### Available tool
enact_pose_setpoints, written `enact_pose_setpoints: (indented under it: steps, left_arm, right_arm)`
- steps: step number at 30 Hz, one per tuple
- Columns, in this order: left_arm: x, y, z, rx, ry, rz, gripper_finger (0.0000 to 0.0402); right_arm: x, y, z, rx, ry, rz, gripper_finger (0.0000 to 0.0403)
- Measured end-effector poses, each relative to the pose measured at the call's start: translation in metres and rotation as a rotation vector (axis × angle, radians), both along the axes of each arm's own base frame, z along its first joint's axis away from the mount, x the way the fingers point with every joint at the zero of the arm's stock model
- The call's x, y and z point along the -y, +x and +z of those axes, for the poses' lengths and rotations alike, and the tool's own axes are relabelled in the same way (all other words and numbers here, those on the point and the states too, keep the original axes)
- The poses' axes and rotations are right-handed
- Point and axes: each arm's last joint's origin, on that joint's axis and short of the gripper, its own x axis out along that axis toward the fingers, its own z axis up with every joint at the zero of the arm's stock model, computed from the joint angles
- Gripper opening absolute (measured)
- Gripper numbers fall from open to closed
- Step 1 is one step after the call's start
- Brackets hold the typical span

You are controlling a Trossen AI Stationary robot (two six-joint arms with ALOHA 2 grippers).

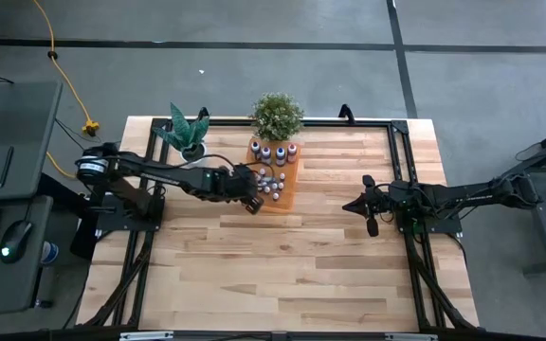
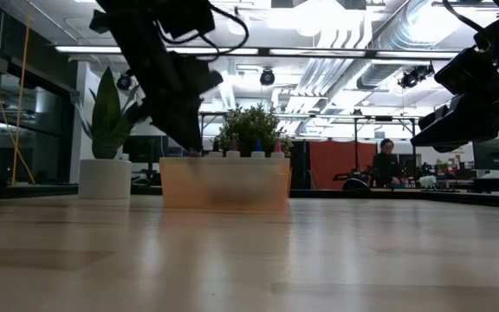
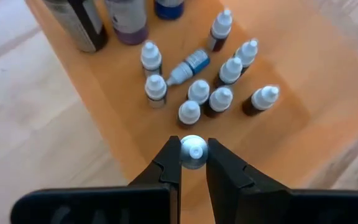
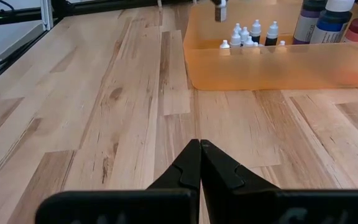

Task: Pick & Place food coloring
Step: Put the small brown food coloring bottle into the orange bin

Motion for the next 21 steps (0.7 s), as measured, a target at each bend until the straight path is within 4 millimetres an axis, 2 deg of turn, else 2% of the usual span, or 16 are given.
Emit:
enact_pose_setpoints:
  steps: [6,12,16,21]
  left_arm:
    - [0.001,0.018,-0.017,-0.060,-0.004,-0.012,0.0034]
    - [0.001,0.034,-0.020,-0.036,0.001,0.004,0.0035]
    - [0.001,0.036,-0.021,-0.008,0.003,0.034,0.0035]
    - [0.000,0.038,-0.031,-0.034,0.012,0.052,0.0035]
  right_arm:
    - [0.000,0.000,0.000,0.000,0.000,0.000,0.0000]
    - [0.000,0.000,0.000,-0.001,0.000,0.000,0.0000]
    - [0.000,0.000,0.000,-0.001,0.000,0.000,0.0000]
    - [0.000,0.000,0.000,-0.001,0.000,0.000,0.0000]
